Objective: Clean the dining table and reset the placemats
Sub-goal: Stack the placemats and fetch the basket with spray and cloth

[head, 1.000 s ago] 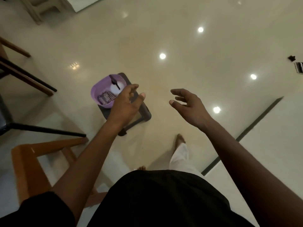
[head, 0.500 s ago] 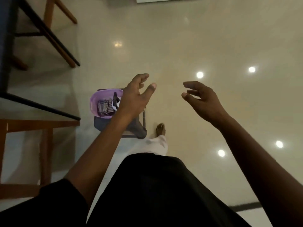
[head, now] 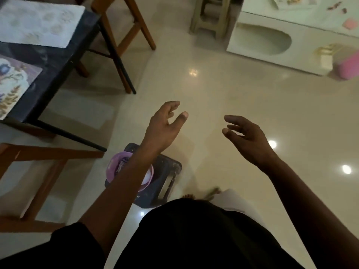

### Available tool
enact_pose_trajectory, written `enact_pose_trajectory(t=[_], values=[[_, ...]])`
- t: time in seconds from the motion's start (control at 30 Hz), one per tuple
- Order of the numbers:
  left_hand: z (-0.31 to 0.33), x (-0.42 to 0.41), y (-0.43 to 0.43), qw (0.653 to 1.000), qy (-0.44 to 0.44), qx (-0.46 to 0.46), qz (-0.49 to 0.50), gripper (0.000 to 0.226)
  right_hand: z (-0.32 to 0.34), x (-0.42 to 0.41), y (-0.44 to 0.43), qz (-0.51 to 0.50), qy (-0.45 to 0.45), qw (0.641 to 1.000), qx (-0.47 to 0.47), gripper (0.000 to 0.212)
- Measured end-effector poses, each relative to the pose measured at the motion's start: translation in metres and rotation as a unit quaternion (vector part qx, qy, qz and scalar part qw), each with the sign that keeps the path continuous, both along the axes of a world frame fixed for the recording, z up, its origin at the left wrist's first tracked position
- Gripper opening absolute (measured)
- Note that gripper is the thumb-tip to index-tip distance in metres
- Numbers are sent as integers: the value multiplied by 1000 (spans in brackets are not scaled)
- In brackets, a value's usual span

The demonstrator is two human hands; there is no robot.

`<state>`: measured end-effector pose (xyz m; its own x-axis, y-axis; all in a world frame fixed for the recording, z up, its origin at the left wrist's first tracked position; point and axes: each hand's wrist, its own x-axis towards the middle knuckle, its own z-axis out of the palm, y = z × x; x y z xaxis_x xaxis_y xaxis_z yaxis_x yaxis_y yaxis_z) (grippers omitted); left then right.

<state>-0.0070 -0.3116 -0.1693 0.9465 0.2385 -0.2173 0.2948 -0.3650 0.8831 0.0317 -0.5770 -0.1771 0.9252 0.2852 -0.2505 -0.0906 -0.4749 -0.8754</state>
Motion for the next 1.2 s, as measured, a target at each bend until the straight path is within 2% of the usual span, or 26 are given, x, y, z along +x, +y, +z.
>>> enact_pose_trajectory(t=[0.2, 0.47, 0.67, 1.2], values=[[9, 75, 3, 991, -8, 17, 129, 48, 4, 144, 14, 130, -17, 991, -2, 34], [22, 126, 13, 944, -20, 6, 330, 47, 18, 286, 81, 306, -16, 952, -3, 35], [12, 153, 54, 908, -17, 17, 418, 52, 16, 352, 169, 393, -29, 919, 11, 37], [12, 227, 291, 839, -19, -23, 543, 52, 18, 461, 464, 504, -61, 861, -27, 43]])
